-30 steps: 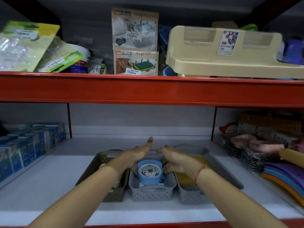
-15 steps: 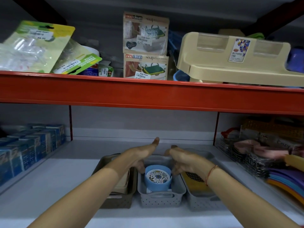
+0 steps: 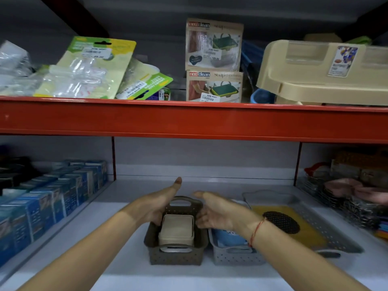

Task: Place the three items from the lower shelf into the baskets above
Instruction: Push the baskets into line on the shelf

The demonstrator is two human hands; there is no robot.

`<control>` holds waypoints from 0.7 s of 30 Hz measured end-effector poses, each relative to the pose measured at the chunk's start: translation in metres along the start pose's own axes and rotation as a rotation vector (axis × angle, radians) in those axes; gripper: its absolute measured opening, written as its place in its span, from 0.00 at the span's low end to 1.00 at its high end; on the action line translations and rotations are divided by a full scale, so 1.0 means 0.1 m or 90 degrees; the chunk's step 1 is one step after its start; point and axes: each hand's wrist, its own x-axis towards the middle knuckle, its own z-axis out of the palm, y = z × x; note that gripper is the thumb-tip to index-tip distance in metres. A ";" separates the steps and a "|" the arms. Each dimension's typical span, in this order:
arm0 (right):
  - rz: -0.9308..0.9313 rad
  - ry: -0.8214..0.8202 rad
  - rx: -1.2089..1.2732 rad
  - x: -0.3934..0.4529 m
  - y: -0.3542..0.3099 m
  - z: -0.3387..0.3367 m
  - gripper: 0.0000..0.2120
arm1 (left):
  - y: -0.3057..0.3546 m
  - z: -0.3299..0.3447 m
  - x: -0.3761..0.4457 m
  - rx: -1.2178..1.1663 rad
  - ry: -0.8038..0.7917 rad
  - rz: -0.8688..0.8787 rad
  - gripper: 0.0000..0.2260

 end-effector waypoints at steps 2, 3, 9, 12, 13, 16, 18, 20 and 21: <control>0.021 -0.008 0.007 0.05 0.02 0.05 0.21 | -0.05 0.04 0.01 0.013 -0.005 -0.025 0.43; 0.030 -0.009 0.007 0.08 0.03 0.07 0.23 | -0.07 0.06 0.01 0.018 -0.007 -0.032 0.43; 0.061 0.000 -0.009 0.16 0.04 0.14 0.25 | -0.11 0.02 0.05 -0.014 -0.003 -0.046 0.43; 0.064 0.005 -0.023 0.19 0.02 0.11 0.26 | -0.10 -0.03 0.05 -0.039 -0.010 -0.054 0.45; 0.064 0.007 -0.030 0.20 0.03 0.11 0.27 | -0.10 -0.03 0.05 -0.041 -0.011 -0.053 0.45; 0.064 0.009 -0.036 0.23 0.06 0.09 0.29 | -0.12 -0.02 0.05 -0.035 -0.014 -0.053 0.45; 0.064 0.007 -0.029 0.24 0.06 0.09 0.30 | -0.12 -0.01 0.05 -0.029 -0.013 -0.054 0.46; 0.058 0.007 -0.021 0.25 0.07 0.09 0.30 | -0.12 -0.01 0.04 -0.024 -0.007 -0.052 0.45; 0.056 0.009 -0.017 0.25 0.07 0.10 0.30 | -0.11 0.00 0.02 -0.023 -0.004 -0.049 0.44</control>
